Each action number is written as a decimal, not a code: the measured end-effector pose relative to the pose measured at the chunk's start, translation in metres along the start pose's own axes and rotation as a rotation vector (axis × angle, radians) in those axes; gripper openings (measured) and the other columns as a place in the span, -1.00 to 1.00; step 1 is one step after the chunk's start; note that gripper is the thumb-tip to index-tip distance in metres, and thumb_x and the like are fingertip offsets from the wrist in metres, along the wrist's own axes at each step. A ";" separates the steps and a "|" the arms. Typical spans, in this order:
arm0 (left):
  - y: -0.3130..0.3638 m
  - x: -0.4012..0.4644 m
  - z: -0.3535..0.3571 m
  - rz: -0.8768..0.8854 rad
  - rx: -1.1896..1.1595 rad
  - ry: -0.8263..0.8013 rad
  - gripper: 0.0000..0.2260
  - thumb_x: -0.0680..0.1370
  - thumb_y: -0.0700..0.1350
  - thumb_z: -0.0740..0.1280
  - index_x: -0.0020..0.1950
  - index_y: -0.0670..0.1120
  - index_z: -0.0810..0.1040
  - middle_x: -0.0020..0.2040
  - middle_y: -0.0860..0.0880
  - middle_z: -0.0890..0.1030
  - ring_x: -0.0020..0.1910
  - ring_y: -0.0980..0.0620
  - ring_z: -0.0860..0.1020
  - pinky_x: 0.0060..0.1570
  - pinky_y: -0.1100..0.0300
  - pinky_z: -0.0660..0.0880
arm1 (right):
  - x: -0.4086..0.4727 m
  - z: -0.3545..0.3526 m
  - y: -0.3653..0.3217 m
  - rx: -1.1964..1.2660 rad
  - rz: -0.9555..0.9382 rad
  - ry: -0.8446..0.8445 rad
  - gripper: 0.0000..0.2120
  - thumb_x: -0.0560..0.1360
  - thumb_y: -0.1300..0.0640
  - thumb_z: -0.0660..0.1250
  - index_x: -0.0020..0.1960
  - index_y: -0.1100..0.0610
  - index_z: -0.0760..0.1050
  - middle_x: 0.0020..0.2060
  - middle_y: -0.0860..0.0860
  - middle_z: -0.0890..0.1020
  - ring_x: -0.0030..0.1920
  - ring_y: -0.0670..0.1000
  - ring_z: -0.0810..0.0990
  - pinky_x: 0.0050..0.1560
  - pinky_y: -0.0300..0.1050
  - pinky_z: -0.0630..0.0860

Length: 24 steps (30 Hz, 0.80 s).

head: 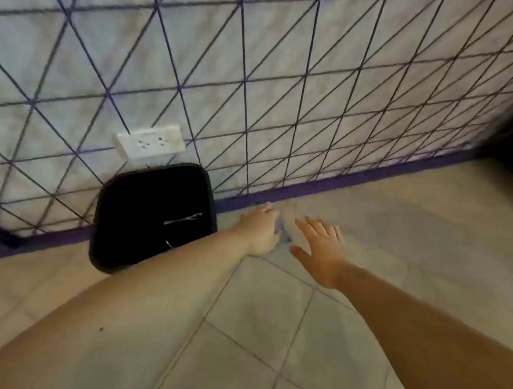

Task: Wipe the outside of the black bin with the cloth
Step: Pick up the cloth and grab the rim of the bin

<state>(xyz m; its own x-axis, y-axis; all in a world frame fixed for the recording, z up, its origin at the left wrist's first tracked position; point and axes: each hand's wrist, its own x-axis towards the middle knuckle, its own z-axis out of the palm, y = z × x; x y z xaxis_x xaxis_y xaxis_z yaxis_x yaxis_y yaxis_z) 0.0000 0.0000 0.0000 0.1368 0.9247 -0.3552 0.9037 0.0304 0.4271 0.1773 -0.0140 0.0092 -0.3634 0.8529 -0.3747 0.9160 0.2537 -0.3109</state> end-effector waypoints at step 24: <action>-0.057 0.041 0.109 -0.034 -0.114 0.527 -0.76 0.62 -0.17 0.25 0.24 -0.08 0.60 0.14 -0.06 0.59 0.13 -0.01 0.54 0.13 0.19 0.46 | 0.070 0.084 0.052 0.195 -0.103 0.069 -0.14 0.67 -0.13 0.35 0.75 -0.02 -0.12 0.74 -0.08 -0.01 0.73 0.05 -0.05 0.72 0.05 -0.02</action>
<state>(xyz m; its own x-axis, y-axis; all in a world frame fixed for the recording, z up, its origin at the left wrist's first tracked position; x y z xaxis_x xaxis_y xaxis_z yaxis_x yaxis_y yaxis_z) -0.0014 -0.0050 -0.1296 -0.1403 0.9867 0.0819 0.8502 0.0776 0.5207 0.1847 0.0205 -0.1066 -0.4349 0.8580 -0.2735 0.8220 0.2542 -0.5097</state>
